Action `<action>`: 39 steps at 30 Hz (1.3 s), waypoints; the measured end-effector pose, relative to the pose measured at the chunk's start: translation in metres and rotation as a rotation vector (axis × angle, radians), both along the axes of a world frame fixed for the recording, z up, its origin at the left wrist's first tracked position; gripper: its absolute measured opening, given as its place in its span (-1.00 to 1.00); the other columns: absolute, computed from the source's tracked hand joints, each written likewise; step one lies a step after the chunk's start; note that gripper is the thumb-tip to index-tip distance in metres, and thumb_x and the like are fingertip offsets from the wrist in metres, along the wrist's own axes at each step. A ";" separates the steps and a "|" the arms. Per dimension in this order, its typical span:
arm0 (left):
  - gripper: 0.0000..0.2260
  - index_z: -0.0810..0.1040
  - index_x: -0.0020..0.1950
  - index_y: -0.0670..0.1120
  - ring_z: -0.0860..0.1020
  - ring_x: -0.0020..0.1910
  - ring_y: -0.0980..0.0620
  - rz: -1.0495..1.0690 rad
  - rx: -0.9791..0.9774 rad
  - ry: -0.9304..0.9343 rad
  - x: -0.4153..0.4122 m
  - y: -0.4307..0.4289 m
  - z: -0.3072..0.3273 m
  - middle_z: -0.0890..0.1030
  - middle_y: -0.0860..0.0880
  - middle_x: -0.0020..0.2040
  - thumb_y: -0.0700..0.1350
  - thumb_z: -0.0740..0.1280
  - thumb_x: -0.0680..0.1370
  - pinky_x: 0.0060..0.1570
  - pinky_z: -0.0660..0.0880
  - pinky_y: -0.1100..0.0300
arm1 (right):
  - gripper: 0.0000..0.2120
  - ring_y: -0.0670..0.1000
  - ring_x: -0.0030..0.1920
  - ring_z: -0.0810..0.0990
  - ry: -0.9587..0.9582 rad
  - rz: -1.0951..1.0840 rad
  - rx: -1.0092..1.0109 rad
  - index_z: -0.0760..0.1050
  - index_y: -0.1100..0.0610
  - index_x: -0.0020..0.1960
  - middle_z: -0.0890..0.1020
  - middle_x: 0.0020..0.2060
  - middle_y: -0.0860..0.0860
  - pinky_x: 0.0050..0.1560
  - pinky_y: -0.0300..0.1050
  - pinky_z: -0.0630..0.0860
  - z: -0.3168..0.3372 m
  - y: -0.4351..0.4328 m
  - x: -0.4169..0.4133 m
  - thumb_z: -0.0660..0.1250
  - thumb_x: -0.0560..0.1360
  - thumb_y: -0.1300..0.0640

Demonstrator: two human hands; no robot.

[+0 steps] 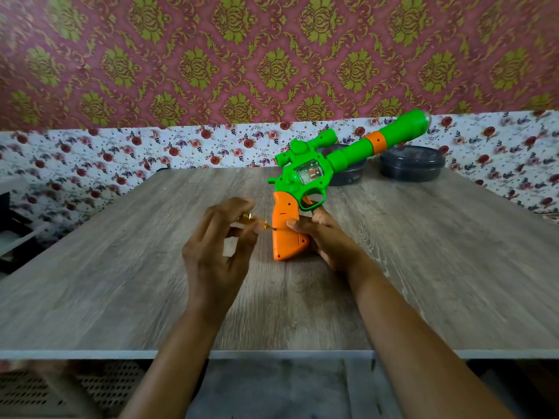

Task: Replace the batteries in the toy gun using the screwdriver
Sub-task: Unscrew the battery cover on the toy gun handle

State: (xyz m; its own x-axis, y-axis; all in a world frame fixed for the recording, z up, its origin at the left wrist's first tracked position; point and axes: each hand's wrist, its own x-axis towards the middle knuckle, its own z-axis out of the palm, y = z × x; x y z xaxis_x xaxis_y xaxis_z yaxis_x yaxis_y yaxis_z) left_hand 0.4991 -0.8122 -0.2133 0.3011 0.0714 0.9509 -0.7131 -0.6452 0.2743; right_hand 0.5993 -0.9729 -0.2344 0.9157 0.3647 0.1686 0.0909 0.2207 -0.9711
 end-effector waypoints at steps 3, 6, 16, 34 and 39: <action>-0.71 0.43 0.28 -0.14 0.55 0.06 0.23 0.031 0.038 -0.039 0.000 -0.003 0.000 0.55 -0.02 0.13 -0.22 0.24 0.55 0.03 0.50 0.37 | -0.51 -0.04 0.01 0.63 0.010 -0.005 0.011 0.24 0.13 0.40 0.62 0.04 0.01 -0.02 -0.13 0.60 0.000 0.000 -0.001 0.26 0.50 0.32; -0.69 0.46 0.28 -0.17 0.56 0.06 0.19 0.063 0.025 -0.072 0.002 0.000 -0.002 0.57 -0.02 0.11 -0.28 0.29 0.54 0.01 0.52 0.34 | -0.50 -0.01 0.03 0.62 0.016 -0.005 0.014 0.24 0.13 0.40 0.62 0.06 0.03 0.04 -0.07 0.58 0.000 0.000 0.000 0.26 0.50 0.31; -0.74 0.36 -0.11 -0.09 0.53 -0.23 0.31 -0.017 -0.104 0.004 -0.001 -0.001 -0.003 0.54 0.07 -0.15 -0.07 0.44 0.42 -0.24 0.43 0.48 | -0.39 -0.03 0.07 0.61 -0.002 0.009 0.026 0.27 0.10 0.38 0.60 0.11 0.02 0.01 -0.13 0.58 -0.002 0.000 0.001 0.36 0.36 0.21; -0.78 0.48 0.09 -0.14 0.57 -0.11 0.27 0.019 -0.103 -0.066 -0.001 -0.002 -0.003 0.60 -0.04 -0.07 -0.18 0.40 0.48 -0.11 0.48 0.47 | -0.47 -0.01 0.06 0.61 0.019 -0.019 0.022 0.25 0.13 0.40 0.60 0.09 0.03 0.08 -0.05 0.55 -0.001 0.001 0.002 0.31 0.47 0.30; -0.77 0.35 -0.10 -0.12 0.57 -0.07 0.34 -0.036 -0.154 -0.056 -0.003 -0.003 -0.003 0.58 0.03 -0.12 -0.10 0.40 0.46 -0.15 0.47 0.46 | -0.48 -0.02 0.09 0.58 0.006 -0.019 0.002 0.25 0.11 0.39 0.54 0.21 0.09 0.04 -0.14 0.56 0.000 0.000 -0.001 0.30 0.48 0.30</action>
